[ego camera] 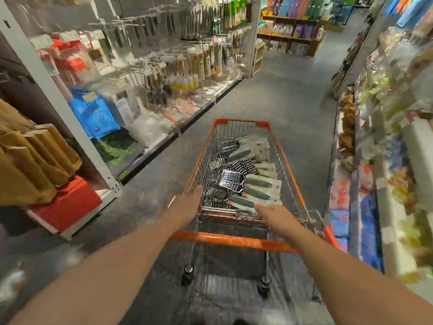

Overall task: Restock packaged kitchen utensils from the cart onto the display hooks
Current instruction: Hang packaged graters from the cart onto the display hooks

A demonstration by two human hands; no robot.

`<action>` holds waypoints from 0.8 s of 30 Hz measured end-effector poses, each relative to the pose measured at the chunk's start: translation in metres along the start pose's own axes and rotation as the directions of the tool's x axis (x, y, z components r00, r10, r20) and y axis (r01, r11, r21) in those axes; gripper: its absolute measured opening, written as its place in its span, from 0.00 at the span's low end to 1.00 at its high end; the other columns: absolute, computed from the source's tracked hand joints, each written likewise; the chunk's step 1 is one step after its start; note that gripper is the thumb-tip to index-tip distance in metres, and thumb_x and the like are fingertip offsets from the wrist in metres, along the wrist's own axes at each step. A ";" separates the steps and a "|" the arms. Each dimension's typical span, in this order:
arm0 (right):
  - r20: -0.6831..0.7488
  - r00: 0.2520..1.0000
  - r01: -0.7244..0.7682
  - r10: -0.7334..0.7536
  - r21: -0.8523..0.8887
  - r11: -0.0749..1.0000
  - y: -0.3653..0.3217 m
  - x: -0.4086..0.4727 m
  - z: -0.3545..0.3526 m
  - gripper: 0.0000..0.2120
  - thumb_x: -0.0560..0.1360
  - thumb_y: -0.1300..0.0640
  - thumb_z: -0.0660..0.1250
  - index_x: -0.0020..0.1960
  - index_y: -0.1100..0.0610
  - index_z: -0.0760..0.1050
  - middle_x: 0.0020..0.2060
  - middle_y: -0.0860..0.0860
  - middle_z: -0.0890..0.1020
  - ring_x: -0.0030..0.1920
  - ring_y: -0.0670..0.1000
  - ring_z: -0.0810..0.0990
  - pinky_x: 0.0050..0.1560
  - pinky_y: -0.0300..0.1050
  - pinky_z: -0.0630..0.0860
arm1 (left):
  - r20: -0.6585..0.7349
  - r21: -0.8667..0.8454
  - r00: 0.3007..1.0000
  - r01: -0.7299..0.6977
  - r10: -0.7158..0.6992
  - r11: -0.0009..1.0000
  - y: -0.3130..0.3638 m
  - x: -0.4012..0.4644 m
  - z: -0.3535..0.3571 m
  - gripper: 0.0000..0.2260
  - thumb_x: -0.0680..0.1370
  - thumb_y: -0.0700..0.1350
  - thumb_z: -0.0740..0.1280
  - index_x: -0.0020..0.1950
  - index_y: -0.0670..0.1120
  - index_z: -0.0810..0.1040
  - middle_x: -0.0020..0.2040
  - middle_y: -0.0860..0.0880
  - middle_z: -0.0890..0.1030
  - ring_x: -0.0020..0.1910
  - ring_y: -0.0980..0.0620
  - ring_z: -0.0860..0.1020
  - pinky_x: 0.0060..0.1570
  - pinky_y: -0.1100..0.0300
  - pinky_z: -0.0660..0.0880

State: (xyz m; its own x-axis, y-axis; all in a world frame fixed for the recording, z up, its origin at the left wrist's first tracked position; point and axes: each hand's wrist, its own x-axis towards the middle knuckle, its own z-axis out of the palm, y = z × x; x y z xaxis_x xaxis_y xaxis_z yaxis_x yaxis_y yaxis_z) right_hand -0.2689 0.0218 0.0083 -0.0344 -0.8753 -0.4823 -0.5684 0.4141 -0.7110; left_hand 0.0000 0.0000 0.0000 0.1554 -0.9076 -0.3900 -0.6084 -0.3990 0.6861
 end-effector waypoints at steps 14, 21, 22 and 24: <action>-0.036 0.999 -0.025 -0.001 -0.710 0.704 0.075 0.001 -0.015 0.33 0.81 0.30 0.46 0.43 0.52 0.79 0.38 0.50 0.78 0.43 0.57 0.78 0.49 0.50 0.77 | 0.096 0.781 0.985 -0.165 0.144 0.602 -0.038 -0.021 0.033 0.38 0.81 0.71 0.41 0.38 0.47 0.79 0.36 0.49 0.80 0.36 0.52 0.80 0.45 0.55 0.80; -0.062 0.993 0.003 -0.099 -0.835 0.551 0.078 0.017 -0.014 0.31 0.82 0.35 0.46 0.38 0.53 0.77 0.33 0.50 0.76 0.36 0.56 0.76 0.38 0.48 0.69 | 0.077 0.822 0.985 -0.151 0.154 0.549 -0.033 -0.007 0.035 0.37 0.81 0.70 0.42 0.37 0.46 0.78 0.37 0.49 0.80 0.37 0.49 0.80 0.45 0.54 0.81; -0.055 0.993 0.013 -0.108 -0.838 0.545 0.076 0.021 -0.016 0.31 0.82 0.35 0.46 0.38 0.53 0.77 0.33 0.50 0.76 0.36 0.56 0.76 0.38 0.48 0.69 | 0.074 0.822 0.986 -0.147 0.152 0.551 -0.031 -0.003 0.035 0.37 0.81 0.70 0.43 0.36 0.46 0.78 0.38 0.48 0.80 0.38 0.48 0.81 0.46 0.54 0.81; -0.040 0.994 0.021 -0.102 -0.845 0.534 0.070 0.029 -0.020 0.31 0.82 0.36 0.46 0.39 0.54 0.77 0.34 0.50 0.75 0.37 0.56 0.74 0.40 0.48 0.69 | 0.067 0.820 0.986 -0.141 0.153 0.554 -0.025 0.006 0.035 0.36 0.81 0.70 0.43 0.35 0.46 0.76 0.38 0.48 0.79 0.39 0.46 0.81 0.46 0.54 0.80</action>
State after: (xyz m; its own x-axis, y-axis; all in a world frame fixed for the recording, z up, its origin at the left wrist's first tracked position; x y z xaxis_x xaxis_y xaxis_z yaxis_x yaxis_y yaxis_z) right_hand -0.3263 0.0205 -0.0457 -0.0087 -0.9223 -0.3863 -0.9991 -0.0083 0.0423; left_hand -0.0109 0.0094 -0.0410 0.0082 -0.9472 -0.3206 -0.9975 0.0145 -0.0685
